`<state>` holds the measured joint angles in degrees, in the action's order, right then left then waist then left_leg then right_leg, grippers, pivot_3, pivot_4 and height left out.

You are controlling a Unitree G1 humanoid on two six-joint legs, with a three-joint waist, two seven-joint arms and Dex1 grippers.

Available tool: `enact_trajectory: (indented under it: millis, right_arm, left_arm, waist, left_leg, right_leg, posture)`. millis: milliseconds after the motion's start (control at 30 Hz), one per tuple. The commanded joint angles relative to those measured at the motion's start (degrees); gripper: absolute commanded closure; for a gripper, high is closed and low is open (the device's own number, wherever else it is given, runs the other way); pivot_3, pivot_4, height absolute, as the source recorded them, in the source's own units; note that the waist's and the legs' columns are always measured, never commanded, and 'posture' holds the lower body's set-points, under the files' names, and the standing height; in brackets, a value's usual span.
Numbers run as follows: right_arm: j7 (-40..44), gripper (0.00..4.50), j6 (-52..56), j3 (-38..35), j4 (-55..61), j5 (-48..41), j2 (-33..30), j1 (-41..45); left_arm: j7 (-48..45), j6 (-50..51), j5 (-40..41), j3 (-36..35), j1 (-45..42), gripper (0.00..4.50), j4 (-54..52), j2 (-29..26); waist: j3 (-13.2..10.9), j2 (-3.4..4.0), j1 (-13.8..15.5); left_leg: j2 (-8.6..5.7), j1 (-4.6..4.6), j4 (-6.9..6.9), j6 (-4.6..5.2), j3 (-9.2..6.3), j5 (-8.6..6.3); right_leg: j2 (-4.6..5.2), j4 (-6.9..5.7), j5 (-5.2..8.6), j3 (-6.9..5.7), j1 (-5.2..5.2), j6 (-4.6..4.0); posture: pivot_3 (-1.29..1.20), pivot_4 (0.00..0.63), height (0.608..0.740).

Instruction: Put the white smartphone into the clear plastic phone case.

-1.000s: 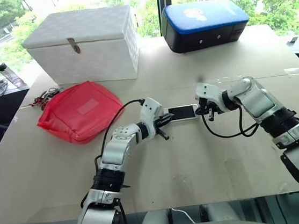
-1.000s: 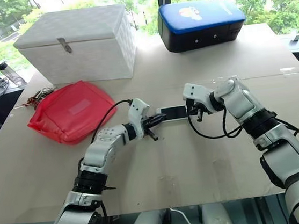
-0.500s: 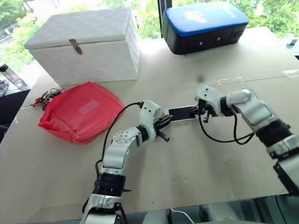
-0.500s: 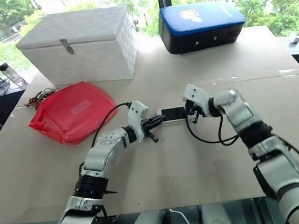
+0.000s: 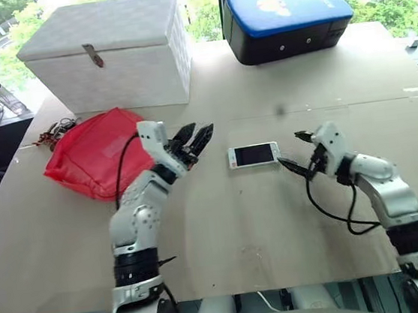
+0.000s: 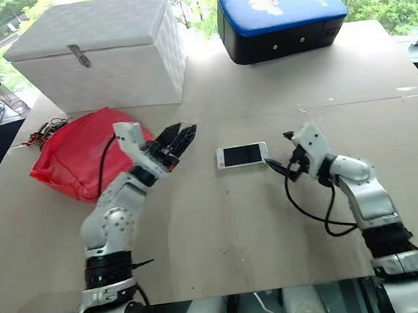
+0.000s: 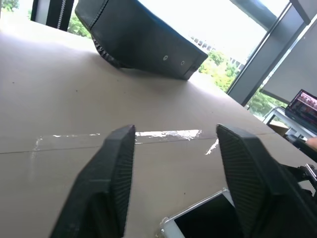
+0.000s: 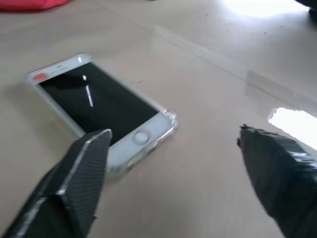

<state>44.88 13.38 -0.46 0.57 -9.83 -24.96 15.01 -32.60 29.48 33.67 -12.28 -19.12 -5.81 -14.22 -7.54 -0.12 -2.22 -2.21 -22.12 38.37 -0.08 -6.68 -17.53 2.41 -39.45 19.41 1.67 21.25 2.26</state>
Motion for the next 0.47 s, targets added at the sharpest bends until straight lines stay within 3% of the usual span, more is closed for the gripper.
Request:
enact_trajectory:
  millis: [33,233,467]
  right_arm:
    - [2.2,0.00,2.2,-3.5,9.6,-4.3,-3.9,-5.3]
    - [1.6,0.00,4.2,-12.0,20.8,-9.0,-9.2,-18.3]
    - [-3.9,0.00,-0.2,-21.9,28.0,-9.5,-6.0,-33.4]
  left_arm:
    - [-3.1,3.7,3.7,-1.3,4.4,0.04,-7.3,-4.9]
    - [-10.1,1.7,1.0,-0.3,20.1,0.04,-17.5,-15.8]
    - [-10.0,-4.8,-2.5,-5.2,32.5,0.04,-20.5,-18.1]
  waist:
    - [-0.1,0.02,0.0]
    - [-0.5,0.19,0.4]
    - [-0.5,0.19,1.7]
  left_leg:
    - [0.00,0.00,-0.01,0.00,-0.01,0.00]
    - [0.01,0.02,-0.09,0.01,-0.02,-0.01]
    - [0.04,0.19,-0.12,0.02,-0.08,-0.01]
  right_leg:
    - [0.00,0.00,0.00,0.00,0.00,0.00]
    - [0.02,0.07,0.01,0.06,-0.01,-0.01]
    - [0.02,0.23,0.01,-0.01,-0.27,-0.02]
  posture:
    - [0.00,0.150,0.740]
    - [0.00,0.150,0.740]
    - [0.00,0.150,0.740]
